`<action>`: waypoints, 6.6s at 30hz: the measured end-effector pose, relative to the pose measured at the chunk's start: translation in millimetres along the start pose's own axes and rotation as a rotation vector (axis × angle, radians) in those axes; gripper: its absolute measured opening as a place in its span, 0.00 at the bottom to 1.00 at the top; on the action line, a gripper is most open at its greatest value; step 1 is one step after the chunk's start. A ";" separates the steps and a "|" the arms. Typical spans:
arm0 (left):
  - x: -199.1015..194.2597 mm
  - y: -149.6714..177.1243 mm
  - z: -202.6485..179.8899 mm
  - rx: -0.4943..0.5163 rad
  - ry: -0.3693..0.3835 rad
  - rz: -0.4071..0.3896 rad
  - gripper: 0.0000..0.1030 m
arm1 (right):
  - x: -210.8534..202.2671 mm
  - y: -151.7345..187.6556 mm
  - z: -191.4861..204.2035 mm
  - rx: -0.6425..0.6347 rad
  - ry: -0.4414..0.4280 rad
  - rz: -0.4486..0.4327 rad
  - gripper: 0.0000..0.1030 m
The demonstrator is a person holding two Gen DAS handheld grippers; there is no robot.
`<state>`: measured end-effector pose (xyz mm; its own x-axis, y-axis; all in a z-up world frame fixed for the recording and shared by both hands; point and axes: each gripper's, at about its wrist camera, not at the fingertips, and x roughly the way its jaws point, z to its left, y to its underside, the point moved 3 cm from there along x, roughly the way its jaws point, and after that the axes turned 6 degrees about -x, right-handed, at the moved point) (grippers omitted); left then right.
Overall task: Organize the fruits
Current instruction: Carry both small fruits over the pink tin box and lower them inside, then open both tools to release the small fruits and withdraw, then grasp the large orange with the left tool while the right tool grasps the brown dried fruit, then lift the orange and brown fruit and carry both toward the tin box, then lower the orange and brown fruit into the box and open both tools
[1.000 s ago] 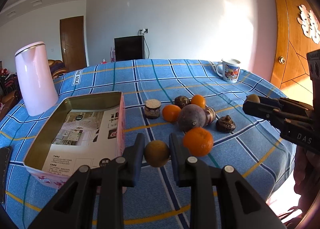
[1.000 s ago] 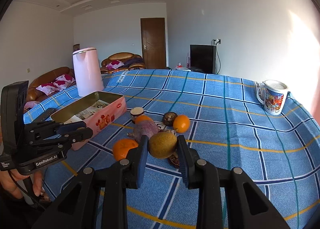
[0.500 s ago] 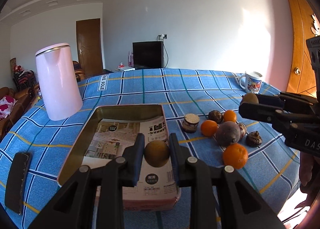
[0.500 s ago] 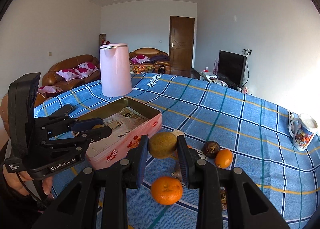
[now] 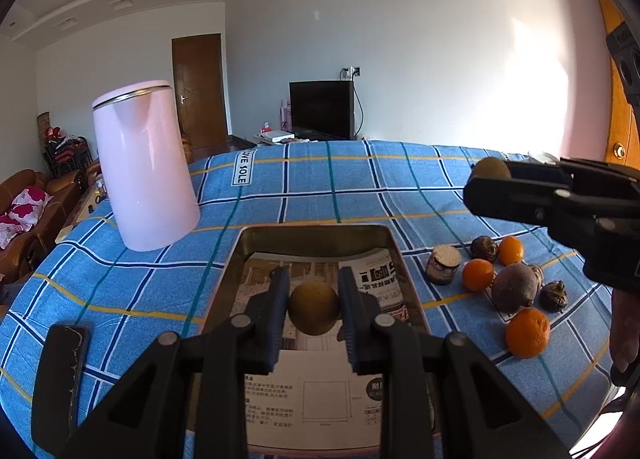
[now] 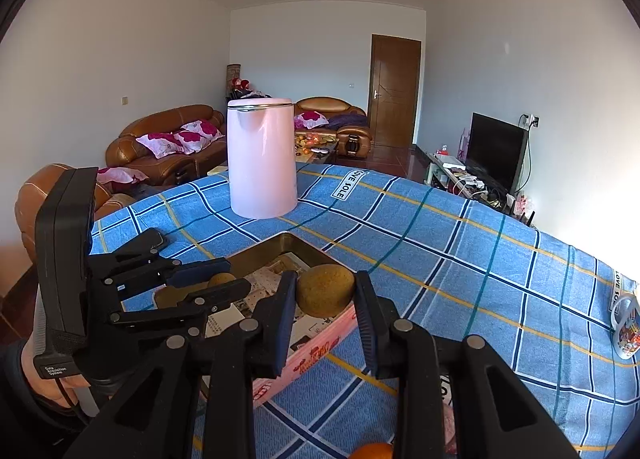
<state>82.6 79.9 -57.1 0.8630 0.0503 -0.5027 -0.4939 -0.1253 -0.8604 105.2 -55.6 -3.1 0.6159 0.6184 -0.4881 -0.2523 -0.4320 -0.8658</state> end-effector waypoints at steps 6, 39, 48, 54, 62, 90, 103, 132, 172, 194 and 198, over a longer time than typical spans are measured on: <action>10.6 0.1 8.7 -0.003 -0.015 0.022 0.25 | 25.8 0.8 6.8 0.017 -0.027 0.028 0.30; 21.8 2.1 39.1 -0.032 -0.105 0.055 0.58 | 95.5 33.1 45.4 0.005 -0.061 0.187 0.58; -10.4 1.2 -1.8 -0.056 0.014 -0.022 0.72 | 6.9 59.6 -9.1 0.074 0.100 0.077 0.76; -8.1 12.6 -59.1 -0.004 0.121 0.011 0.72 | -44.6 109.0 -72.3 0.200 0.290 0.119 0.77; -1.1 35.9 -119.5 0.081 0.217 0.087 0.72 | -51.7 145.9 -106.7 0.319 0.284 0.193 0.77; 17.9 61.6 -162.3 0.226 0.335 0.248 0.48 | -36.5 156.5 -105.5 0.323 0.174 0.248 0.41; -2.0 53.5 -149.2 0.184 0.284 0.079 0.48 | -52.1 150.2 -100.5 0.302 0.173 0.126 0.41; -23.7 48.5 -138.8 0.141 0.258 -0.098 0.48 | -86.4 144.3 -85.5 0.230 0.247 -0.076 0.41; -46.7 46.1 -129.4 0.113 0.268 -0.266 0.48 | -115.8 143.0 -66.5 0.141 0.285 -0.267 0.41; -45.1 26.7 -85.8 0.011 0.226 -0.221 0.48 | -106.2 106.6 -52.3 0.105 0.211 -0.234 0.41; -41.4 17.5 -53.7 -0.020 0.115 -0.199 0.48 | -86.7 80.7 -39.4 0.098 0.144 -0.187 0.41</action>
<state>43.9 22.4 -46.9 0.9503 -0.0368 -0.3091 -0.3111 -0.1438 -0.9394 60.8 -169.9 -26.4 0.7571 0.5786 -0.3033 -0.1903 -0.2489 -0.9497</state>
